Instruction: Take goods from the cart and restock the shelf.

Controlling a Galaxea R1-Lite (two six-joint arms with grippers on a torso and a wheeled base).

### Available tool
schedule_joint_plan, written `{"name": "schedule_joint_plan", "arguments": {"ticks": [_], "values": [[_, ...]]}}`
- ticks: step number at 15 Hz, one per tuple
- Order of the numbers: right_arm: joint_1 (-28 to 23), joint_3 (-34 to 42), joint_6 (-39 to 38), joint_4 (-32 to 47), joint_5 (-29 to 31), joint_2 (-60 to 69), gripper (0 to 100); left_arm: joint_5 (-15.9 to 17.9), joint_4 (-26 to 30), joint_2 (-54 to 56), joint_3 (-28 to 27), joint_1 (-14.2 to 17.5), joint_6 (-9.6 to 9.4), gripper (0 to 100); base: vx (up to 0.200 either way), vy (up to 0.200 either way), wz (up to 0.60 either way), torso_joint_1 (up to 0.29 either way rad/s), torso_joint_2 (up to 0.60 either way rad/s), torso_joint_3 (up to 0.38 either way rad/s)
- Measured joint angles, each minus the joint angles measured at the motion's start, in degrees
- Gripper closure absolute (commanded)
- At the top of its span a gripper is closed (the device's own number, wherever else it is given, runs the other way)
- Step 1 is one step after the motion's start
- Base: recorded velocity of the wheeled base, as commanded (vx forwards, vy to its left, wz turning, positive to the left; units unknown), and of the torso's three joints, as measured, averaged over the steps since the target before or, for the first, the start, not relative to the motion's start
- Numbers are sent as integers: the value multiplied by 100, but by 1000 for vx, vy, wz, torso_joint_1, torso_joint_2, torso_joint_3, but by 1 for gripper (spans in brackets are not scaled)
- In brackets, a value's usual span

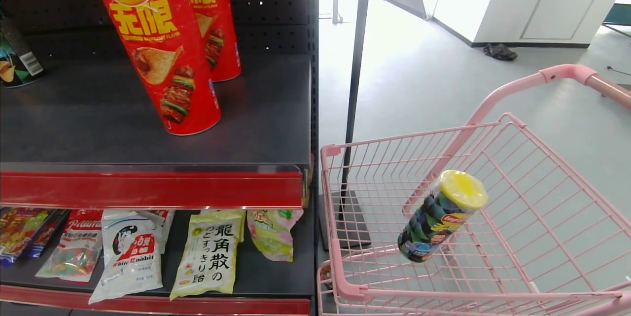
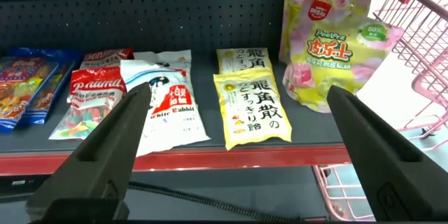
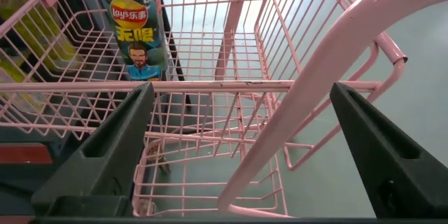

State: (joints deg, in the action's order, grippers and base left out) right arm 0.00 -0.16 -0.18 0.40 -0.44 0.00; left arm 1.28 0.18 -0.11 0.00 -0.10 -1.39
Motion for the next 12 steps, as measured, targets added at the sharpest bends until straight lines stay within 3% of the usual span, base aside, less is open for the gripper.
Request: {"name": "schedule_joint_plan", "arguments": {"ticks": [12], "values": [[0, -2, 16, 2, 4, 0, 0, 5, 0, 0, 0, 0, 6, 0, 0, 0, 0, 0, 0, 0]]}}
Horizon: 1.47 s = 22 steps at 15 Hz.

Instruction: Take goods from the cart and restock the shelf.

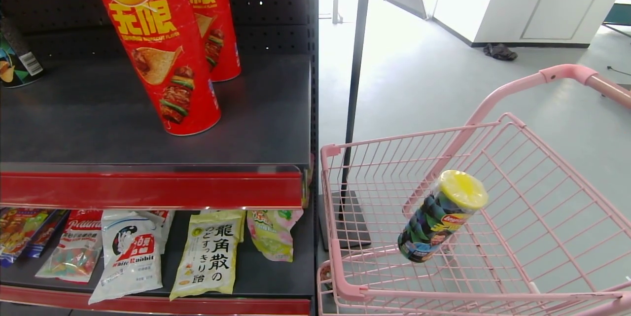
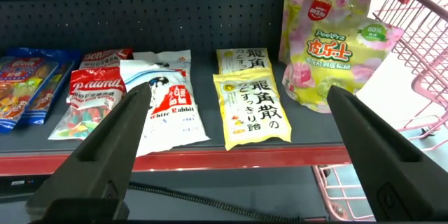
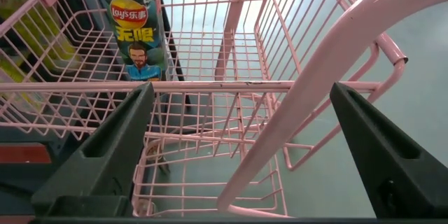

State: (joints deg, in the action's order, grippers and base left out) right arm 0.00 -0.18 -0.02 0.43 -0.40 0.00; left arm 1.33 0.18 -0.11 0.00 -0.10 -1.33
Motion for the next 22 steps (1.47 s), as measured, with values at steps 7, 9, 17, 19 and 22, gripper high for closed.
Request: {"name": "schedule_joint_plan", "arguments": {"ticks": [7, 9, 17, 19, 22], "values": [[0, 2, 16, 0, -2, 0, 0, 0, 6, 0, 0, 0, 0, 0, 0, 0, 0, 11, -30, -23], [0, 0, 13, 1, -2, 0, 0, 0, -2, 0, 0, 0, 0, 0, 0, 0, 0, 122, -378, -251], [0, 0, -16, 1, 7, 0, 0, 0, 0, 0, 0, 0, 0, 0, 0, 0, 0, 88, -241, -156], [0, 0, -29, 1, -6, 0, 0, 0, 0, 0, 0, 0, 0, 0, 0, 0, 0, 0, 0, 0], [13, -511, -18, -239, -266, -123, 0, 0, 0, 0, 0, -1, 0, 0, 0, 0, 0, 0, 0, 0]]}}
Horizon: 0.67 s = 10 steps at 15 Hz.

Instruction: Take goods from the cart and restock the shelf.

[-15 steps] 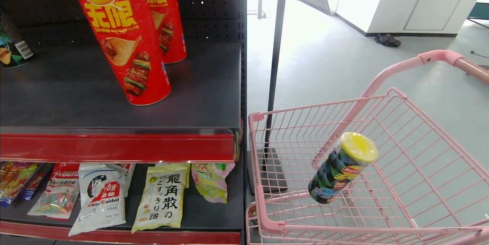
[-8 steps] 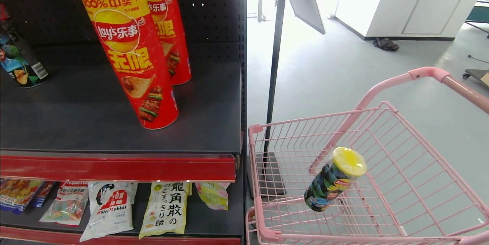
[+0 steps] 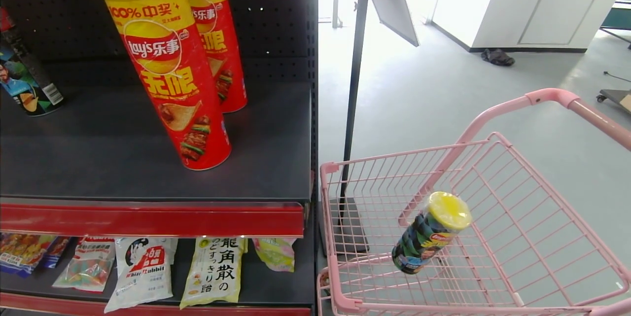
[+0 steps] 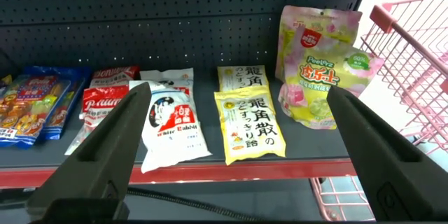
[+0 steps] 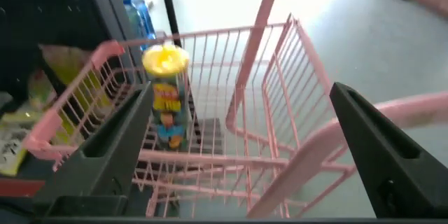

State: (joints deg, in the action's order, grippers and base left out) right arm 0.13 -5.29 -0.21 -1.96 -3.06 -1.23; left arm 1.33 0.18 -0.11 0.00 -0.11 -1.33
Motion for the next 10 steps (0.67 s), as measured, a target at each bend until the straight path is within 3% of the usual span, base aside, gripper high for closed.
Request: {"name": "schedule_joint_plan", "arguments": {"ticks": [2, 3, 6, 8, 10], "values": [[112, -1399, 23, -93, -219, -529, 0, 0, 0, 0, 0, 1, 0, 0, 0, 0, 0, 0, 0, 0], [245, -2442, 50, -137, -343, -995, 0, 0, 0, 0, 0, 1, 0, 0, 0, 0, 0, 0, 0, 0], [903, -4798, 135, -151, -736, -2795, 0, 0, 0, 0, 0, 1, 0, 0, 0, 0, 0, 0, 0, 0], [1254, -5355, 149, -162, -1119, -3834, 0, 0, 0, 0, 0, 1, 0, 0, 0, 0, 0, 0, 0, 0], [1248, -5463, 151, -195, -1703, -4678, 0, 0, 4, 0, 0, 1, 0, 0, 0, 0, 0, 0, 0, 0]]}}
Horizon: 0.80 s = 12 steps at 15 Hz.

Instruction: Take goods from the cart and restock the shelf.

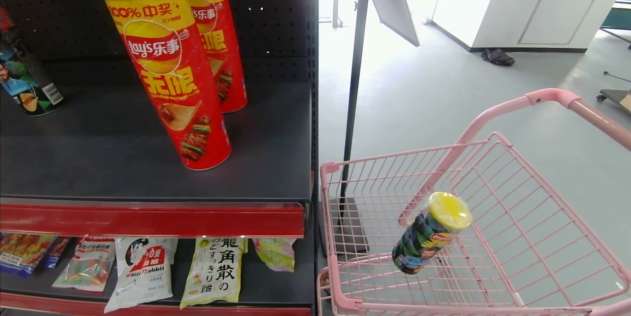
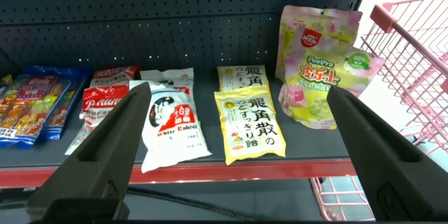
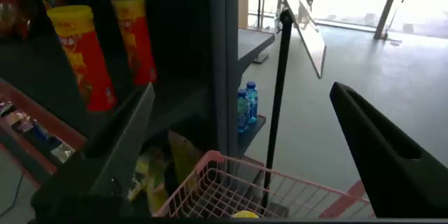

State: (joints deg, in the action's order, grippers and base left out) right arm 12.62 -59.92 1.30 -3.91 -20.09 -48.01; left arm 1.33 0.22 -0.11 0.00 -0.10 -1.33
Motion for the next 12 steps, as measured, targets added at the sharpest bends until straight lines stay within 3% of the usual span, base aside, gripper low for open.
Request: {"name": "schedule_joint_plan", "arguments": {"ticks": [2, 5, 6, 9, 12], "values": [[-488, -20, 46, -552, -834, -786, 0, 0, -1, 0, 0, 0, 0, 0, 0, 0, 0, 0, 0, 0], [-2115, 347, 140, -2328, -2999, -2008, 0, 0, -4, 0, 0, 0, 0, 0, 0, 0, 0, 0, 0, 0], [-2465, 680, 171, -2832, -3471, -2341, 0, -2, -4, 0, 0, 0, 0, 0, 0, 0, 0, 0, 0, 0], [-3028, 1565, 461, -4436, -5161, -3385, 0, 0, -4, 0, 0, -1, 0, 0, 0, 0, 0, 0, 0, 0], [-3105, 2238, 1022, -4874, -5674, -3910, 0, 0, -6, 0, -2, 2, 0, 0, 0, 0, 0, 0, 0, 0]]}}
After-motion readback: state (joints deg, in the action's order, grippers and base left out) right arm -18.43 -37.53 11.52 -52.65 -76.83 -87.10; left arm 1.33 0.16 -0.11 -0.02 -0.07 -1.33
